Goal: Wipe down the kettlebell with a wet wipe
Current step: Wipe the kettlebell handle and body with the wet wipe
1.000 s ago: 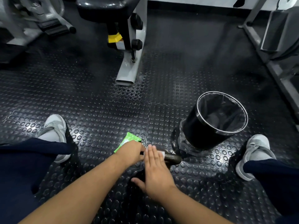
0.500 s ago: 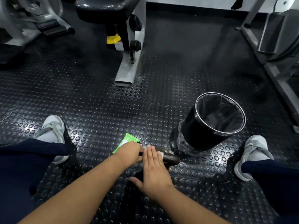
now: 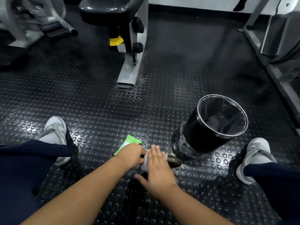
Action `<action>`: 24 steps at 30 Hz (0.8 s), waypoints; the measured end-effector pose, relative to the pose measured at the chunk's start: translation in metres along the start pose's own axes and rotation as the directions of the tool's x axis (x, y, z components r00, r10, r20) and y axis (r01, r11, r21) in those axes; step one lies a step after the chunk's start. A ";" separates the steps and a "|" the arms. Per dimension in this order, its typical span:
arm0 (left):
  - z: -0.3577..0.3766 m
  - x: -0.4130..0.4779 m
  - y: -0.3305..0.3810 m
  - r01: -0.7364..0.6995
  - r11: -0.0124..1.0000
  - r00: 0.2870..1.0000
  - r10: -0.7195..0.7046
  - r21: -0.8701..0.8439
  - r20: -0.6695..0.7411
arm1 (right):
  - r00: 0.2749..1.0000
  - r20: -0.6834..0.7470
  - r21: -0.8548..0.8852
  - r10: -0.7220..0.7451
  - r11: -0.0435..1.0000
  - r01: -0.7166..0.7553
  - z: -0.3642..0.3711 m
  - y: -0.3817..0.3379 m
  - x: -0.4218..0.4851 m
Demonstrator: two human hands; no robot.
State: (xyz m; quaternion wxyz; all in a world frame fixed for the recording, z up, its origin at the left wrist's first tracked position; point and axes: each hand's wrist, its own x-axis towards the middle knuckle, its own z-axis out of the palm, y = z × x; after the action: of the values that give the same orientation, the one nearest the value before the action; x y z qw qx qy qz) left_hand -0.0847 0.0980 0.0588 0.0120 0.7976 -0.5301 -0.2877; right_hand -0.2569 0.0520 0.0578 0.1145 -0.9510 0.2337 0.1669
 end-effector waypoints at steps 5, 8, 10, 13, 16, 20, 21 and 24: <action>0.001 -0.001 -0.001 0.014 1.000 1.000 -0.013 0.013 -0.008 | 0.998 0.008 0.010 -0.061 0.998 0.061 0.007 -0.003 -0.013; 0.001 0.001 -0.001 0.020 1.000 0.999 -0.019 -0.023 0.026 | 0.998 -0.010 -0.024 -0.056 0.998 0.056 0.011 0.026 -0.028; 0.001 0.001 -0.001 0.032 0.999 0.999 -0.031 -0.028 0.045 | 0.999 0.011 0.012 0.030 0.999 -0.030 0.005 0.038 -0.025; -0.003 0.001 0.001 0.029 0.999 0.998 -0.028 -0.019 0.054 | 0.995 0.015 0.044 0.098 0.994 -0.098 -0.006 0.030 -0.008; -0.005 -0.001 0.003 0.017 1.000 0.999 -0.017 0.011 0.036 | 1.000 0.005 0.032 0.007 0.999 -0.007 -0.008 0.005 0.004; -0.003 -0.002 0.002 0.042 0.998 0.999 -0.043 0.039 0.027 | 0.995 -0.034 0.068 -0.097 0.993 0.099 -0.002 0.005 0.009; -0.003 -0.002 0.002 0.041 0.999 0.999 -0.042 0.027 0.025 | 0.993 -0.054 0.127 -0.100 0.986 0.106 -0.003 0.014 0.009; -0.007 -0.004 0.003 0.038 0.997 0.998 -0.036 -0.060 0.046 | 0.998 -0.054 0.358 -0.006 0.933 0.025 -0.018 0.048 0.011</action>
State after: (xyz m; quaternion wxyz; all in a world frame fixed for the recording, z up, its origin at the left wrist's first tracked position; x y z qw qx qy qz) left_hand -0.0855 0.0981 0.0676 0.0192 0.7999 -0.5064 -0.3216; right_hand -0.2662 0.0003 0.0636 0.2810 -0.9201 0.2556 0.0956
